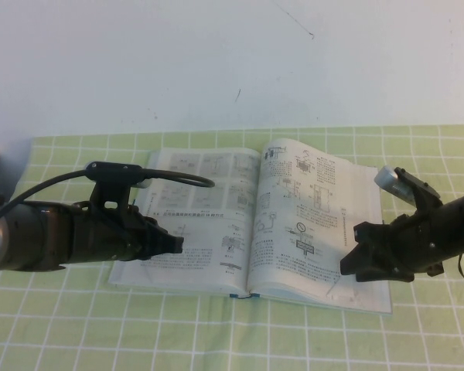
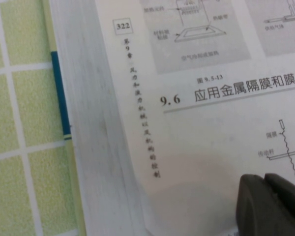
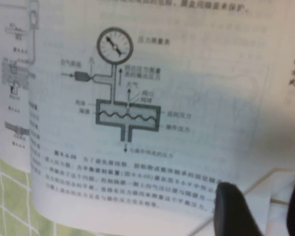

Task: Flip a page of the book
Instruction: Open the closed book

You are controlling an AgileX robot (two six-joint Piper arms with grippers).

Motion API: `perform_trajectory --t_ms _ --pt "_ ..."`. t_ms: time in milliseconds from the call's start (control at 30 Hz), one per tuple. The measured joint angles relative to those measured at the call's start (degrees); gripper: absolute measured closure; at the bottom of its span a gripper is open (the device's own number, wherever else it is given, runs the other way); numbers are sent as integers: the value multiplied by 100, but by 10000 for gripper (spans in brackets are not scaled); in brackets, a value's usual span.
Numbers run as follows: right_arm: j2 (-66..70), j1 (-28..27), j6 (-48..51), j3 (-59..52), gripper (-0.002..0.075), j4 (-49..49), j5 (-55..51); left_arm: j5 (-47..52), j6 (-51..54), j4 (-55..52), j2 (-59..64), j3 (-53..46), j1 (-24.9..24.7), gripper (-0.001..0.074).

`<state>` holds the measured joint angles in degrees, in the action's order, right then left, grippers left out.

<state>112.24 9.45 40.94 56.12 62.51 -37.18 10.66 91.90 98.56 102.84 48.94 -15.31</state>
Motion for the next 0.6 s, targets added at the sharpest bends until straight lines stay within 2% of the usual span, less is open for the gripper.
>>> perform_trajectory --t_ms 67,100,300,333,600 --pt "0 0 0 0 465 0 0 0 0 0 0 0 0 739" --pt "167 0 12 42 466 444 0 0 0 0 0 0 0 739" --pt "170 0 12 41 466 487 -10 167 -140 0 0 0 0 739" --pt "294 0 456 41 466 1082 -60 167 -140 0 0 0 0 739" --pt "305 0 546 41 466 1157 -60 276 -153 0 0 0 0 739"
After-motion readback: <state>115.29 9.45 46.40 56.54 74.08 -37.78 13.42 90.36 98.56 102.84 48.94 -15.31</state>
